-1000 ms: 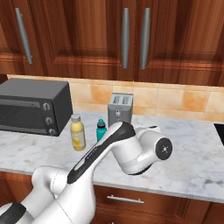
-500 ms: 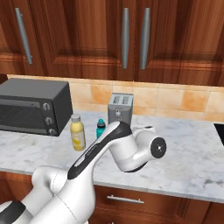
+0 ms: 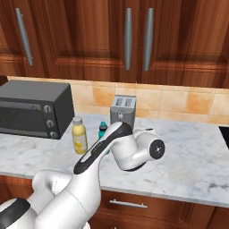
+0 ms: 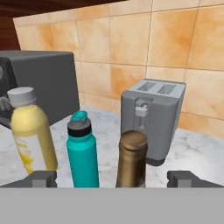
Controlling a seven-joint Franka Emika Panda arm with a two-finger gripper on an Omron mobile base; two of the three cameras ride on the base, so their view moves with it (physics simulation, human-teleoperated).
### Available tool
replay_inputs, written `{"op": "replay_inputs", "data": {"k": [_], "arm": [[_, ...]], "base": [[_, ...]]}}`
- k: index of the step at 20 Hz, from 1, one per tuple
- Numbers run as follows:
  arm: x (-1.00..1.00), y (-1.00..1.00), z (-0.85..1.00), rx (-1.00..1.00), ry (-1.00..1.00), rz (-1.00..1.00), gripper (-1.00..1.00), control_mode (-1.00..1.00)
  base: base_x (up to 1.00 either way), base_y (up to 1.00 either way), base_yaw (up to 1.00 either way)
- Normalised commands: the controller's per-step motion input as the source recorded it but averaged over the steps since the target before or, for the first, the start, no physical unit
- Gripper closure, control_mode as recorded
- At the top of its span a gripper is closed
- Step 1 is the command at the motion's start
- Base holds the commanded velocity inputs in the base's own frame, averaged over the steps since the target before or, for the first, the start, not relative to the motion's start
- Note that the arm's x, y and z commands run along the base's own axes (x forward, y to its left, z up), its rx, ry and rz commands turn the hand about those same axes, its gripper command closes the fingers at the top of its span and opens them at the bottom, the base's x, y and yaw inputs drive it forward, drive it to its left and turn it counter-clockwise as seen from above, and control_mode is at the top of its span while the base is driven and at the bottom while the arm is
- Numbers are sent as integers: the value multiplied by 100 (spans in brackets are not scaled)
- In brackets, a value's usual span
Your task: Move the drinks to the dining counter.
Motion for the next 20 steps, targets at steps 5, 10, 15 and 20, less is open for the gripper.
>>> {"op": "replay_inputs", "data": {"k": [5,10,15,20], "arm": [[37,0,-13,2,0,0,-100,-100],[32,0,-17,2,0,0,-100,-100],[26,-4,-21,1,0,0,-100,-100],[22,-14,-23,1,0,0,-100,-100]], "base": [[0,0,0],[0,0,0],[0,0,0],[0,0,0]]}}
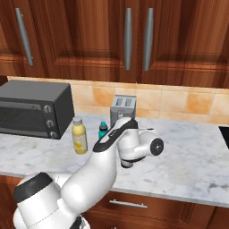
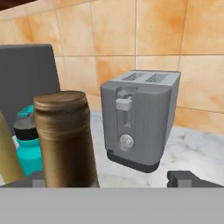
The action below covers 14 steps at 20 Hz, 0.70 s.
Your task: Move the drinks to the dining counter.
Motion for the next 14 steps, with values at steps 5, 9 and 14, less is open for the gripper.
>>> {"op": "replay_inputs", "data": {"k": [5,9,14], "arm": [[13,-3,-11,1,0,0,-100,-100],[22,1,-1,0,0,0,100,-100],[16,7,0,0,0,0,100,-100]], "base": [[0,0,0],[0,0,0],[0,0,0]]}}
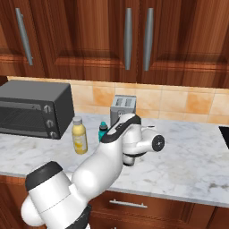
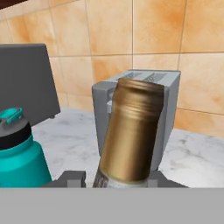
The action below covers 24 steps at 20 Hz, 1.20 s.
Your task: Move the drinks to the dining counter.
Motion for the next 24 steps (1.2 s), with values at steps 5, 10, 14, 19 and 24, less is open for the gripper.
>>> {"op": "replay_inputs", "data": {"k": [5,10,14,19,24], "arm": [[-5,-2,0,0,-1,0,100,-100],[-42,-5,21,0,-9,0,100,-100],[-78,0,75,0,-16,8,100,-100],[-85,16,72,0,-8,13,100,-100],[-73,63,46,-3,0,19,100,-100]], "base": [[0,0,0],[0,0,0],[0,0,0],[0,0,0],[0,0,0]]}}
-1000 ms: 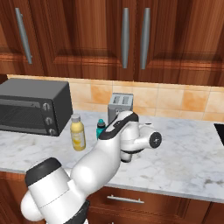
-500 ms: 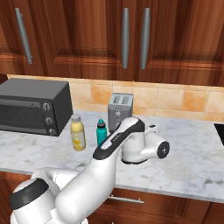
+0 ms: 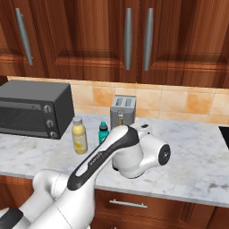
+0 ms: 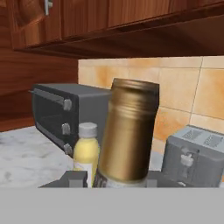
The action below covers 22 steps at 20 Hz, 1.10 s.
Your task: Move the drinks to the dining counter.
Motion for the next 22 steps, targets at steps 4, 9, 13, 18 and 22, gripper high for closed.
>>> {"op": "replay_inputs", "data": {"k": [4,9,13,18,22], "arm": [[-68,73,26,-3,0,24,100,-100],[-63,45,24,0,-3,18,100,-100],[-33,18,26,-1,-7,4,100,-100],[-6,1,2,0,-1,0,100,-100],[0,0,0,0,0,0,100,100]], "base": [[0,0,0],[0,0,0],[0,0,0],[0,0,0],[0,0,0]]}}
